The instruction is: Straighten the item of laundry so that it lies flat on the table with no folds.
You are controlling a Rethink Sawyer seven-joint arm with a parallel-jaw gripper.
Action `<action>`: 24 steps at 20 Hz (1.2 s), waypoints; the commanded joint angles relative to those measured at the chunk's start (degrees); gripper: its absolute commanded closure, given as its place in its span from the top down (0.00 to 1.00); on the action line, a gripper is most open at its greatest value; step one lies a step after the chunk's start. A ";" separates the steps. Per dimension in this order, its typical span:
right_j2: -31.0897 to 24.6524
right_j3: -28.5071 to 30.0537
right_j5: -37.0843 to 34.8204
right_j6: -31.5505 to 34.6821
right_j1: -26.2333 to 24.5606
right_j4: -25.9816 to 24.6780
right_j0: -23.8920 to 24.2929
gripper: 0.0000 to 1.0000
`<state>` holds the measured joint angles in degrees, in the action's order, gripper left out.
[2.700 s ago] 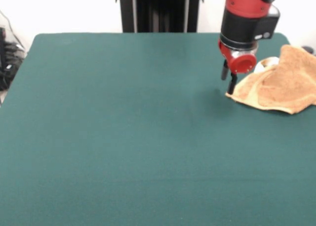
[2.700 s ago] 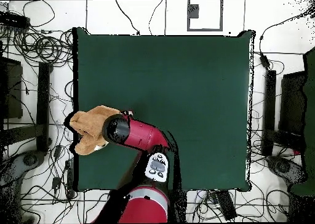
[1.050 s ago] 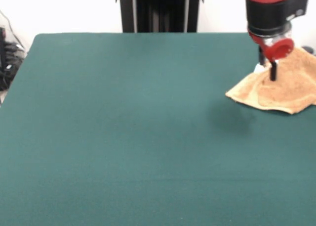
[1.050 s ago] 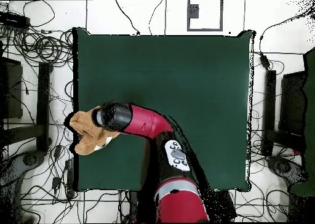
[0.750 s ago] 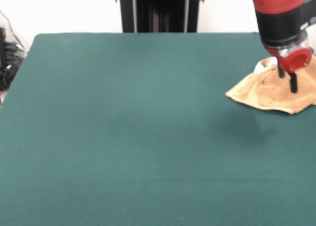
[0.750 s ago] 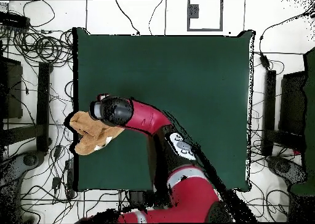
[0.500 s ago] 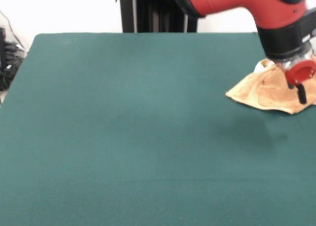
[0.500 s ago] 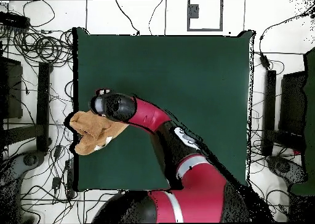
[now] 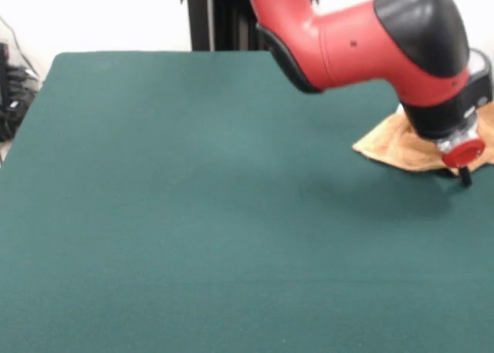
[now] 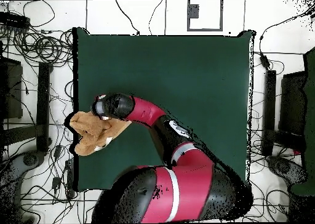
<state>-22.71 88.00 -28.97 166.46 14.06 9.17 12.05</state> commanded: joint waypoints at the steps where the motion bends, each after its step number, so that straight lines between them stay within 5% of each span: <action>1: 5.69 -10.62 -17.29 -11.64 -6.85 -8.36 -3.60 1.00; 4: 3.36 -9.48 -22.40 -10.19 -6.36 -8.30 -2.93 1.00; 9: -1.59 -5.92 -20.91 -10.70 -6.63 -7.94 -1.15 1.00; 17: 27.08 -22.05 -22.50 -2.17 0.03 -39.19 -26.02 1.00; 24: 28.43 -26.10 -25.35 -1.19 0.79 -43.05 -29.22 1.00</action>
<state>-1.71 66.23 -47.80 166.46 17.82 -28.04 -17.47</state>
